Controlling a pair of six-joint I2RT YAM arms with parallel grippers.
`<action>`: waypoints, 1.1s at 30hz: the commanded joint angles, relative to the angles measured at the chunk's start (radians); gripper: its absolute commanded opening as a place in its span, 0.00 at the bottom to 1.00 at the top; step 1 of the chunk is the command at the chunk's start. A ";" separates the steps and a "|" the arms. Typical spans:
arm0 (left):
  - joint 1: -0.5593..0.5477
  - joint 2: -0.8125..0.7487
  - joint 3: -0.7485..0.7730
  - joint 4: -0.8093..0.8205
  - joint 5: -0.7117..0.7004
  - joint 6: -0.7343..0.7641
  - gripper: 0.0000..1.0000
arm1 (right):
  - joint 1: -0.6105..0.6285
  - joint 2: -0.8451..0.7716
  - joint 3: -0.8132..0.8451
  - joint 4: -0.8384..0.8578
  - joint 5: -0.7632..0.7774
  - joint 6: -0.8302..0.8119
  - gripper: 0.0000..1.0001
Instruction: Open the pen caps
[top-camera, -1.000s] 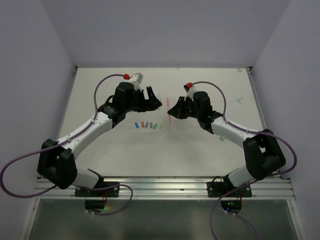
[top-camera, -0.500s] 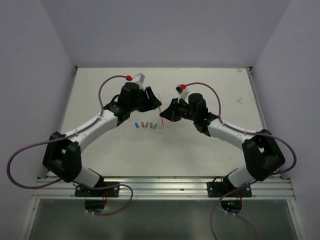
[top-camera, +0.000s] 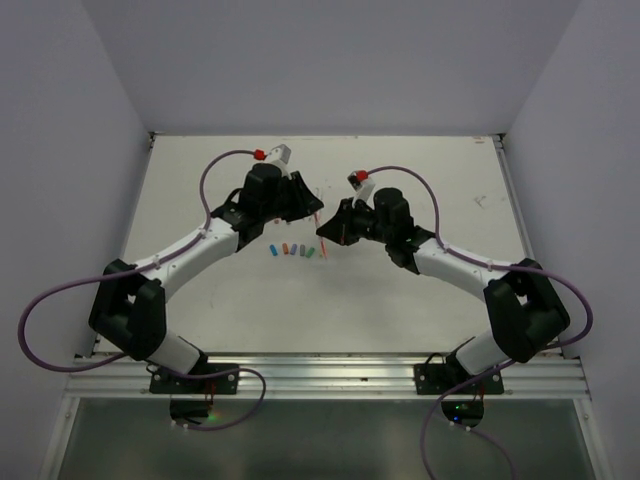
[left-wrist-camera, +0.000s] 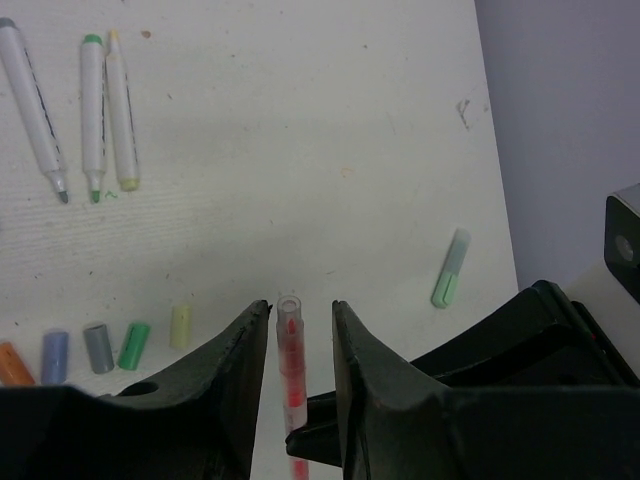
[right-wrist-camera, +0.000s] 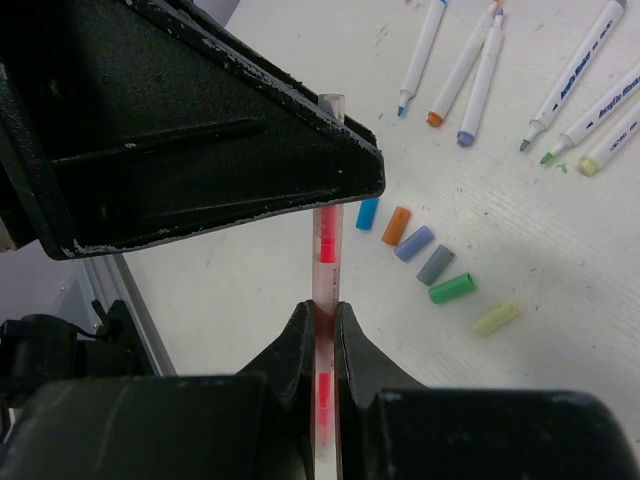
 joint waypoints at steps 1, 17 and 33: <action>-0.005 0.008 0.046 0.048 -0.008 -0.015 0.35 | 0.009 -0.034 0.010 0.046 -0.023 -0.016 0.00; -0.005 -0.012 0.040 0.045 -0.024 -0.010 0.00 | 0.012 0.002 0.019 0.085 -0.082 0.010 0.32; -0.005 -0.055 0.016 0.090 -0.018 -0.004 0.00 | 0.015 0.036 0.052 0.085 -0.089 0.012 0.20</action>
